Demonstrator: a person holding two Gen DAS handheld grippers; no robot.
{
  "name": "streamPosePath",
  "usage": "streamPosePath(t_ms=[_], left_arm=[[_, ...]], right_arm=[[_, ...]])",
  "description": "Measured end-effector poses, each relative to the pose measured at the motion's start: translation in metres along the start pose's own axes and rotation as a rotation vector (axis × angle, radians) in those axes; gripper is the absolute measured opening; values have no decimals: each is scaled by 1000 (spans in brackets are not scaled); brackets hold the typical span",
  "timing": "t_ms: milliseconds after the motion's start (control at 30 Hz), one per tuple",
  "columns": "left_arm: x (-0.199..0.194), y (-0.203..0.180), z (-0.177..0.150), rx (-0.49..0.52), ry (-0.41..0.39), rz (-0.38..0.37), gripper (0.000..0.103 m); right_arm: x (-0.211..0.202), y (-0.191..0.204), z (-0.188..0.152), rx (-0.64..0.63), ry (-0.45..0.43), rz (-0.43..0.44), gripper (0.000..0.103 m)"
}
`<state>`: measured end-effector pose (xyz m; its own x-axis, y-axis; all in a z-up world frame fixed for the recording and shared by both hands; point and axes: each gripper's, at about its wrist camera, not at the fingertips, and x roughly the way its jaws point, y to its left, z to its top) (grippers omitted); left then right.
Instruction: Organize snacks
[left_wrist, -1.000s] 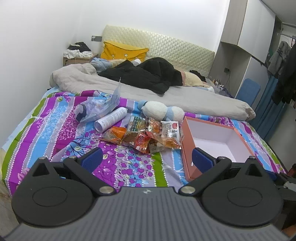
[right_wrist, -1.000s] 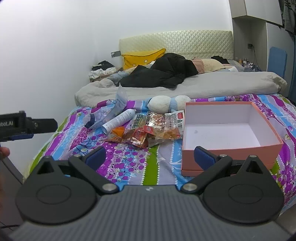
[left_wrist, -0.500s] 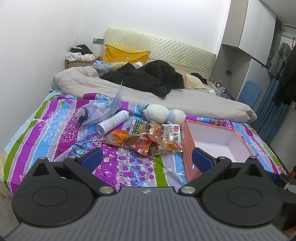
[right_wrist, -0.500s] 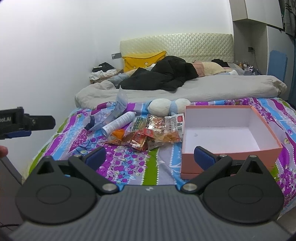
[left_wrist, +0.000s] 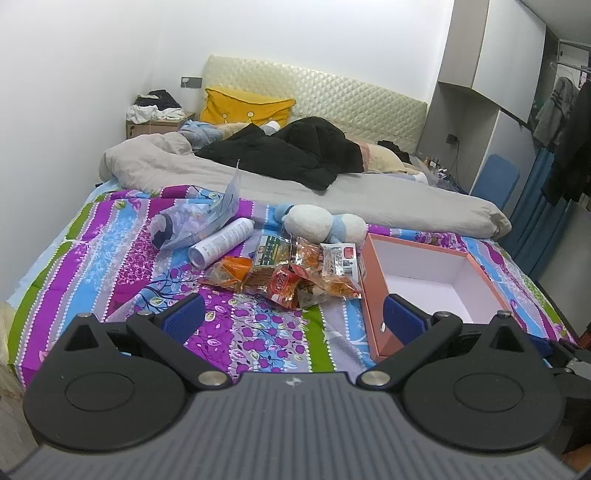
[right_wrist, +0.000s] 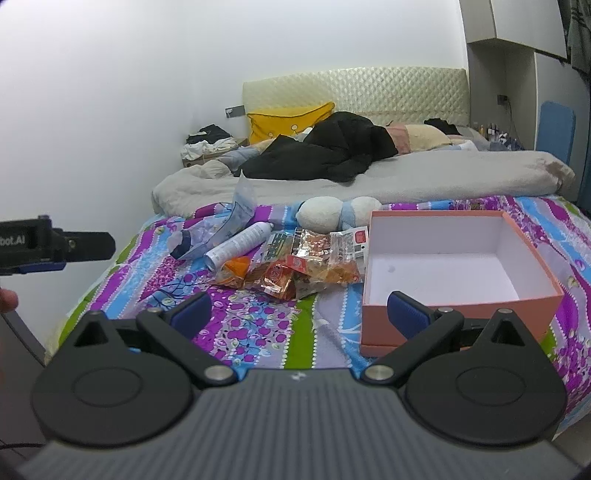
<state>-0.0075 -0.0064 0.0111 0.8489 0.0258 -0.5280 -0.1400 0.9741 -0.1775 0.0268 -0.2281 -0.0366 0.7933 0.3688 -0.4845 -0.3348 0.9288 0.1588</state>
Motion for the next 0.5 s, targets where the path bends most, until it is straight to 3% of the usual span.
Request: streamPosePath(t_ms=[500], left_arm=[[4, -7, -5, 22, 22, -28, 103]], right_arm=[[0, 0, -8, 7, 11, -26, 103]])
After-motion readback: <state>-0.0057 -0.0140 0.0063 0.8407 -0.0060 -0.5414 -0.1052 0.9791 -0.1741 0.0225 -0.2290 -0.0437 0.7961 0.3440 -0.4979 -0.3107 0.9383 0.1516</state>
